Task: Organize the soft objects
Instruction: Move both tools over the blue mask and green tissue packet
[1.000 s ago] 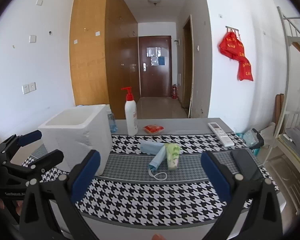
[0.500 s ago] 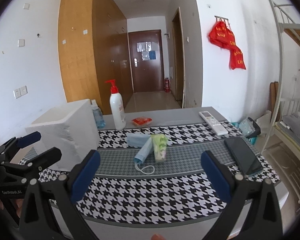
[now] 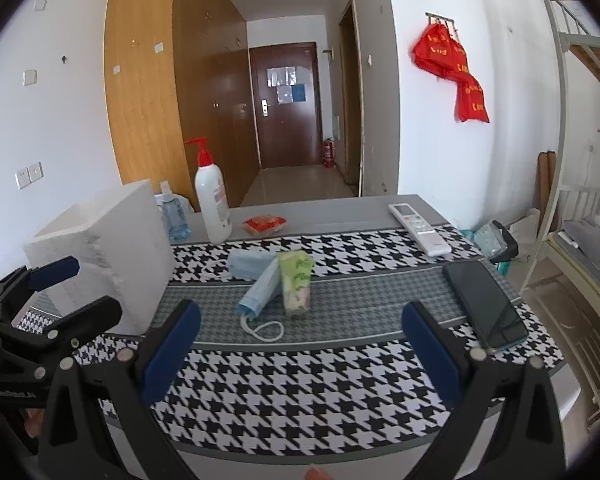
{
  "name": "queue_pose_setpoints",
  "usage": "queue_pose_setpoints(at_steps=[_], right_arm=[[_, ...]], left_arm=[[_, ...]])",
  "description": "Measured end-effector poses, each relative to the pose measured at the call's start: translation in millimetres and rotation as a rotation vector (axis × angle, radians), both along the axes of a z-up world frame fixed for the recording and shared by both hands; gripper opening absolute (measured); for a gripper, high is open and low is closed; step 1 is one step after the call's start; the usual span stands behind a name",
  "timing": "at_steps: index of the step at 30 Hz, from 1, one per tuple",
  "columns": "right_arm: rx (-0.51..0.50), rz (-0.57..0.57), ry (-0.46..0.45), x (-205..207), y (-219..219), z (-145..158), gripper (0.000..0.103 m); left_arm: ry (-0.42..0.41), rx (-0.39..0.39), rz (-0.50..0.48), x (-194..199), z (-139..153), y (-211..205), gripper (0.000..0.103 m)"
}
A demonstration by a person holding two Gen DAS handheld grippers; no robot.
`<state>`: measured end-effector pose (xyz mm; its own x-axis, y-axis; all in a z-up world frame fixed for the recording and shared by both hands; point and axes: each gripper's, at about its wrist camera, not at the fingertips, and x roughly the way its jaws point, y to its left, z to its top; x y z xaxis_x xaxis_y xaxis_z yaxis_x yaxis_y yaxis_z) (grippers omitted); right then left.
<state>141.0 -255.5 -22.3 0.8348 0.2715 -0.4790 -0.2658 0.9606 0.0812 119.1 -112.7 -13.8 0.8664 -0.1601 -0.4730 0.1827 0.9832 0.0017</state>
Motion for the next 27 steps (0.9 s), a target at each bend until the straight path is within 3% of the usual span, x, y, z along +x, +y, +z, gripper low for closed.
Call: queue_pose_setpoints(at_steps=[19,27], right_arm=[[0.006,0.004,0.053,27.3,-12.6,-16.5,0.102],[0.023,-0.010,0.071,42.1,-21.3,-27.4,0.102]], left_arm=[[0.101,-0.012,-0.037,39.8,-21.2,-15.9,0.102],[0.117,0.018,-0.032,57.7,-25.6,-22.4,0.102]])
